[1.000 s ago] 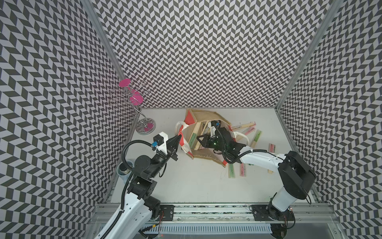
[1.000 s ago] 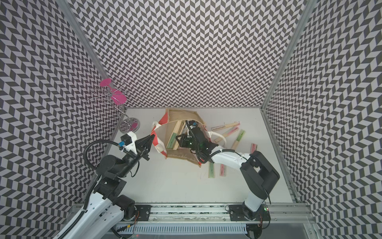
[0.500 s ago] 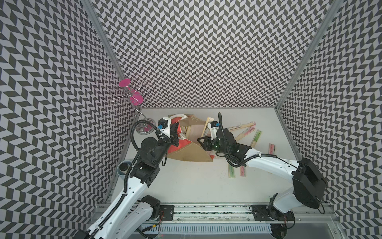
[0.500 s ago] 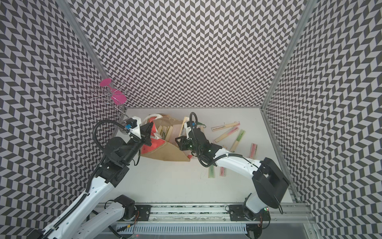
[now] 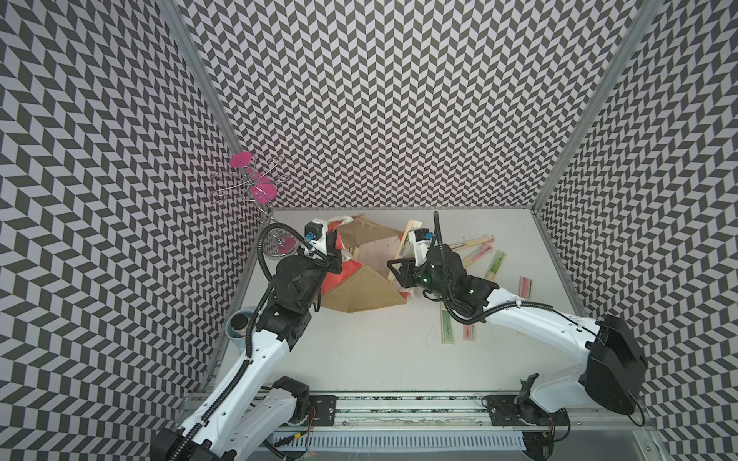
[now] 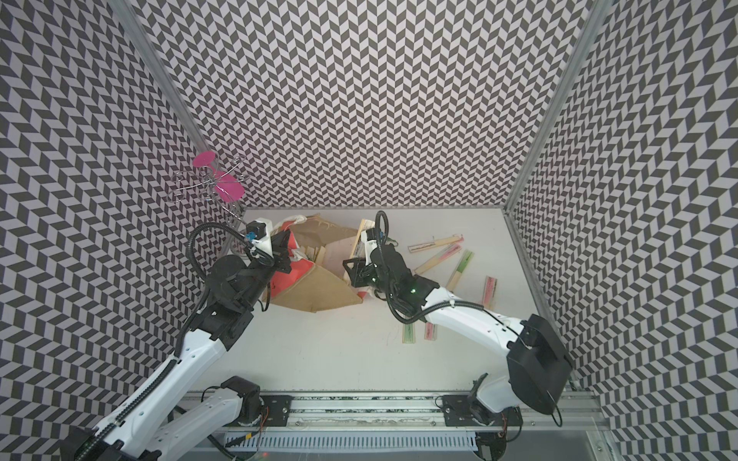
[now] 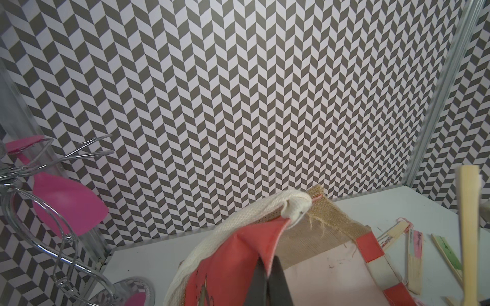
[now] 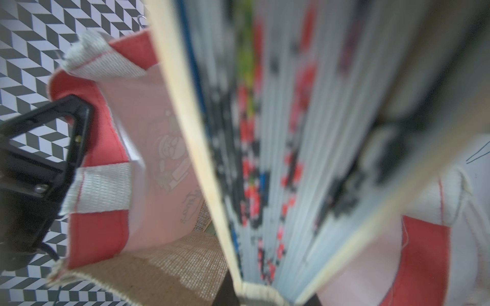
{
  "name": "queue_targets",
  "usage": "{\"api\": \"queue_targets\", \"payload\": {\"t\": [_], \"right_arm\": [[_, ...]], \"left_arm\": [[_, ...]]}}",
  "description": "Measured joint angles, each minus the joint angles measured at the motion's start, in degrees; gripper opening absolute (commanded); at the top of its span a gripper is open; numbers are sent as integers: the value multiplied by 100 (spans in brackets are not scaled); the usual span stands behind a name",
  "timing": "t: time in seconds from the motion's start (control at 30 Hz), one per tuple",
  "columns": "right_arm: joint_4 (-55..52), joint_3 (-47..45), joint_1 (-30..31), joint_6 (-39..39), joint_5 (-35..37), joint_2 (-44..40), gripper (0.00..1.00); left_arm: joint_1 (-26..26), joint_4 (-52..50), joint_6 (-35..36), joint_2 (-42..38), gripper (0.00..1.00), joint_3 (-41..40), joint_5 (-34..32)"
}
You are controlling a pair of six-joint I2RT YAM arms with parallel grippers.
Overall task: Take out the folding fans from the tote bags
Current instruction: Pick up the folding fan from the canvas bag, then place the folding fan at the center of the board.
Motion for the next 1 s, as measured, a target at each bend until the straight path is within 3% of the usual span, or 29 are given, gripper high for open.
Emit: {"api": "queue_targets", "payload": {"t": [0.27,0.6,0.83,1.0], "right_arm": [[-608,433,-234,-262,269,-452,3],[-1567,610,-1270,-457,363,-1198,7],[-2186,380,-1554,-533,179,-1189,6],[-2503,74,-1550,-549,-282,-645,3]], "left_arm": [[26,4,114,15,0,0,-2],[46,-258,365,-4,0,146,-238],[68,-400,525,-138,0,192,-343],[142,-608,754,-181,0,365,-343]]}}
